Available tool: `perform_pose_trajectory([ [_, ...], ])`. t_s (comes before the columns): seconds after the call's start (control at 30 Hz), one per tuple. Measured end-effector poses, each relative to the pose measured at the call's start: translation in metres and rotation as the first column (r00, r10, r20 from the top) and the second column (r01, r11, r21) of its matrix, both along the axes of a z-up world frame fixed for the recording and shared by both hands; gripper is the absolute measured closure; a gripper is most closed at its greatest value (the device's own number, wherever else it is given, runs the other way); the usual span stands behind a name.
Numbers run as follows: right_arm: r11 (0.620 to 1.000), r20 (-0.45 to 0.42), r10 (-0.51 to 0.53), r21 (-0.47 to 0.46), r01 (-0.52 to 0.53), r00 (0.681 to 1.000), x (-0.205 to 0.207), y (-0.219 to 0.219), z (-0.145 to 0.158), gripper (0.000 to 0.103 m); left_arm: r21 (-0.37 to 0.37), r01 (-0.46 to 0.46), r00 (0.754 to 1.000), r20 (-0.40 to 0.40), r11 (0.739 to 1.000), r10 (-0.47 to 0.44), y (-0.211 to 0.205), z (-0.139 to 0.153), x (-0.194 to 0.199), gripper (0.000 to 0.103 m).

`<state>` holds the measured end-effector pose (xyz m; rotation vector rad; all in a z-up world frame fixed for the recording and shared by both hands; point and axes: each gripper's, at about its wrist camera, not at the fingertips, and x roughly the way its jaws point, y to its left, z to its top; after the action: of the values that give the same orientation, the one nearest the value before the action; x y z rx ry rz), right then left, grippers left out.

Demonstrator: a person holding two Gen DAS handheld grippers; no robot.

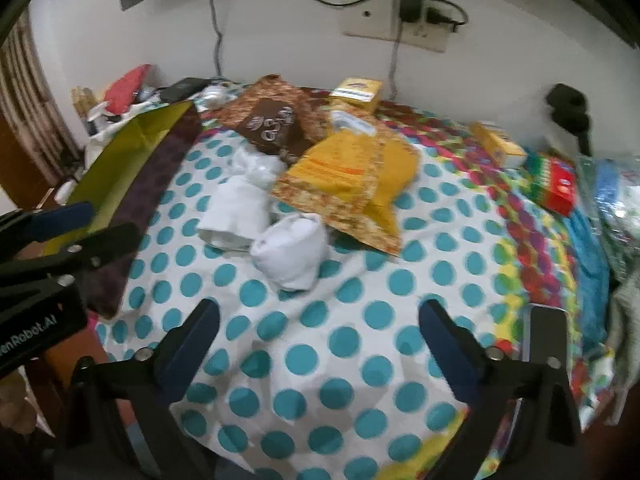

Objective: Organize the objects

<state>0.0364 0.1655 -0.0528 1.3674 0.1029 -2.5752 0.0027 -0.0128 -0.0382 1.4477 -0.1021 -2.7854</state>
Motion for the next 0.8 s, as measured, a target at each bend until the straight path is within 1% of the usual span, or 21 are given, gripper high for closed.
perform_pose_trajectory([
  [0.07,1.0,0.015,0.015,-0.014,-0.014,1.0,-0.004,-0.002,-0.006,0.02,0.004,0.003,1.0,0.009,1.0,-0.003,-0.001,-0.004,-0.004,0.045],
  [0.23,0.997,0.008,0.043,-0.058,-0.042,0.999,-0.01,-0.005,-0.015,0.02,0.003,-0.013,1.0,0.025,1.0,0.013,-0.009,-0.014,-0.011,0.045],
  [0.4,0.997,0.01,0.046,-0.067,-0.045,0.999,-0.025,-0.009,-0.025,0.02,0.036,-0.044,0.998,0.042,0.998,0.042,-0.028,-0.024,-0.018,0.045],
  [0.43,0.996,0.011,0.048,-0.071,-0.048,0.999,-0.028,-0.01,-0.027,0.023,0.047,-0.047,0.998,0.049,0.998,0.045,-0.032,-0.026,-0.019,0.045],
  [0.47,0.996,0.013,0.048,-0.07,-0.047,0.999,-0.03,-0.011,-0.029,0.028,0.054,-0.046,0.998,0.052,0.997,0.043,-0.034,-0.028,-0.02,0.045],
  [0.5,0.996,0.02,0.051,-0.069,-0.049,0.999,-0.033,-0.013,-0.031,0.031,0.057,-0.043,0.998,0.053,0.997,0.04,-0.035,-0.029,-0.02,0.045],
  [0.6,0.995,0.028,0.062,-0.081,-0.06,0.998,-0.039,-0.017,-0.039,0.037,0.043,-0.024,0.998,0.05,0.999,0.022,-0.032,-0.033,-0.021,0.045],
  [0.7,0.995,0.025,0.076,-0.071,-0.074,0.997,-0.042,-0.023,-0.044,0.049,0.028,0.001,0.999,0.039,1.0,-0.002,-0.028,-0.035,-0.021,0.045],
  [0.73,0.995,0.02,0.077,-0.064,-0.076,0.997,-0.042,-0.024,-0.046,0.057,0.024,0.006,0.999,0.035,1.0,-0.006,-0.026,-0.036,-0.021,0.045],
  [0.8,0.994,0.005,0.085,-0.062,-0.085,0.996,-0.041,-0.024,-0.046,0.058,0.019,0.003,0.999,0.034,1.0,-0.004,-0.024,-0.037,-0.023,0.045],
])
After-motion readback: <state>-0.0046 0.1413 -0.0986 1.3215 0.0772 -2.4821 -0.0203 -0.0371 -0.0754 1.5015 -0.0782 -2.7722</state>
